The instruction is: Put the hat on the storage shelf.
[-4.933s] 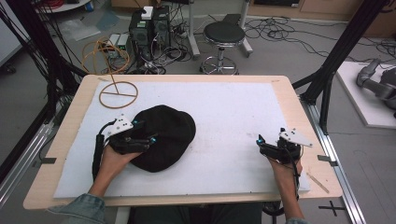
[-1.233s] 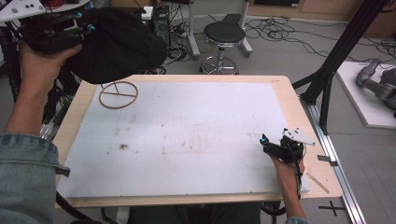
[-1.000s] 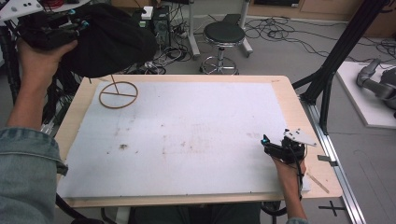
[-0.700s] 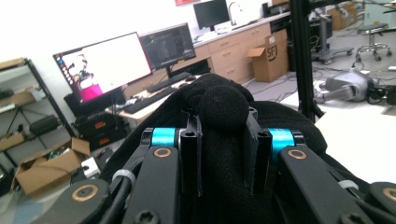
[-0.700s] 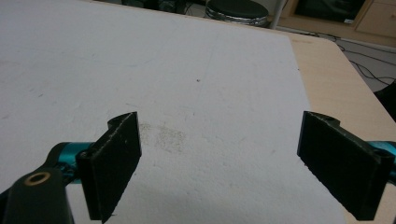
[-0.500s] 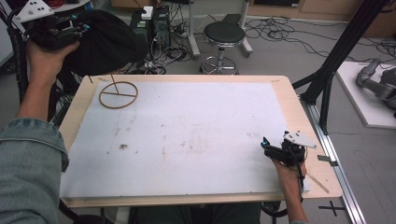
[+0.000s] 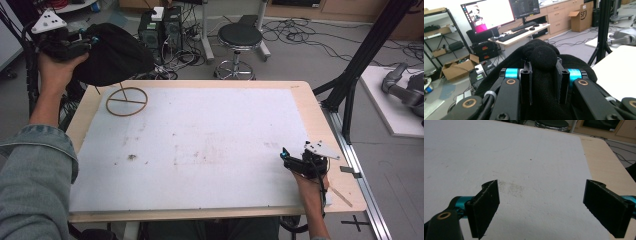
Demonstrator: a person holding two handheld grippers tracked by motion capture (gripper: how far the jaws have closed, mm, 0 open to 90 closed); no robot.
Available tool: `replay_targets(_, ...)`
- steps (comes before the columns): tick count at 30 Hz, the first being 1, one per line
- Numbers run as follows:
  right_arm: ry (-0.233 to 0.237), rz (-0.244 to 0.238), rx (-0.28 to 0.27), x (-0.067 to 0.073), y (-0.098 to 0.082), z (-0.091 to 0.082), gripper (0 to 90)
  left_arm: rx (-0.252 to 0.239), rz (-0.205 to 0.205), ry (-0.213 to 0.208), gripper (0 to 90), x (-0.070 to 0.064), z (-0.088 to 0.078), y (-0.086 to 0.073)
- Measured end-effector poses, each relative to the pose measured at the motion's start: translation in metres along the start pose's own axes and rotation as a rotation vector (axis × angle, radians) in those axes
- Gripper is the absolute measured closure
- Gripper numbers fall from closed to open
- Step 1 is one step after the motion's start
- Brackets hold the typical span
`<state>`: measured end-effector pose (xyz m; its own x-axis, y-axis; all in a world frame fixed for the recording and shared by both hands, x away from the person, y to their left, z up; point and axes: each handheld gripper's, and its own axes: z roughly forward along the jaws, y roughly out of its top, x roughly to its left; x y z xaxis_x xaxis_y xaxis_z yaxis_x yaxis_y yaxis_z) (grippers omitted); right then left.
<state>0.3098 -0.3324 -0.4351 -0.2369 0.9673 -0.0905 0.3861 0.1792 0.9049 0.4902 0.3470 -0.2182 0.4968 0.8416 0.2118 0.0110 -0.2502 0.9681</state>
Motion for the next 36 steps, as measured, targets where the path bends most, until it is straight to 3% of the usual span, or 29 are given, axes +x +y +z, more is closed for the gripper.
replay_targets(16,0.009,-0.022,0.007,0.005,0.001,0.003,13.4,0.056,-0.047,0.02,71.3,0.007,0.017,-0.039)
replay_targets(22,0.015,-0.022,0.01,0.005,0.001,0.004,13.4,0.076,-0.033,0.022,66.3,0.003,0.021,-0.05)
replay_targets(36,0.021,-0.025,0.009,0.007,0.003,0.006,13.4,0.071,-0.067,0.015,58.8,0.004,0.016,-0.055)
